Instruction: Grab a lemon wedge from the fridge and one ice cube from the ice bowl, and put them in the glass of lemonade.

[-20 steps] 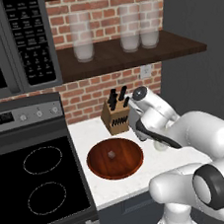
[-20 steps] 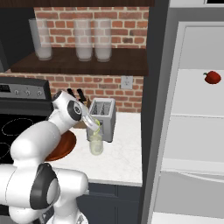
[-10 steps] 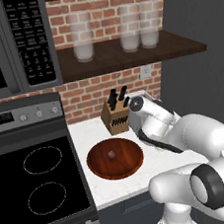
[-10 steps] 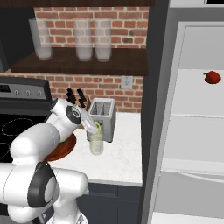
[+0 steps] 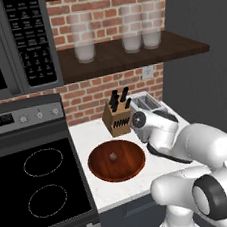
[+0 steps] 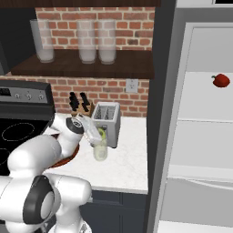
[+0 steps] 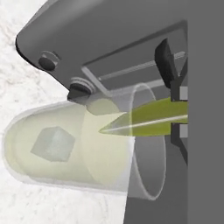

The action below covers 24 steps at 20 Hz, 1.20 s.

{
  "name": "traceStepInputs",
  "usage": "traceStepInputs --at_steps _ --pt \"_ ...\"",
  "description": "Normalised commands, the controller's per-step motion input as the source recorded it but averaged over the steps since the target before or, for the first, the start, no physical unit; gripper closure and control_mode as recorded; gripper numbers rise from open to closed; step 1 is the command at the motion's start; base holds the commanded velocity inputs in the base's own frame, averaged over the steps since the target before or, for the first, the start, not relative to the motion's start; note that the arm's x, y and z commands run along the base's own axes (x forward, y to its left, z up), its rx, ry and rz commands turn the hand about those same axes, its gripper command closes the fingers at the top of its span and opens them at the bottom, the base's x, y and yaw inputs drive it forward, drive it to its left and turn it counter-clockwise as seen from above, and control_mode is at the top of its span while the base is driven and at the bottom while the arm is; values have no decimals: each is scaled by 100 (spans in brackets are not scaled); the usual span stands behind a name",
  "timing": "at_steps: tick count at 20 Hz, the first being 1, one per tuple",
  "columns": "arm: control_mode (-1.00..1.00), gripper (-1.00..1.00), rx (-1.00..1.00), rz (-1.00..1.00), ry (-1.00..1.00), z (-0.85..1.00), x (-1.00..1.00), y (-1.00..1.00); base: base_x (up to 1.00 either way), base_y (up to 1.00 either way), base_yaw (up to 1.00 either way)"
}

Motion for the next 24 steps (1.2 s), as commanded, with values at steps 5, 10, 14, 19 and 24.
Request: traceStepInputs --at_steps 5,10,14,19,24 --pt "-100 -100 0 0 -4 38 -59 0 0 0 0" --pt "-100 -100 0 0 -3 88 -38 0 0 0 0" --pt "-100 -100 0 0 -2 98 -22 5 0 0 0" --pt "-100 -100 -3 0 -1 58 -59 59 0 0 0" --pt "-100 -100 -13 0 -3 19 -54 100 0 0 0"
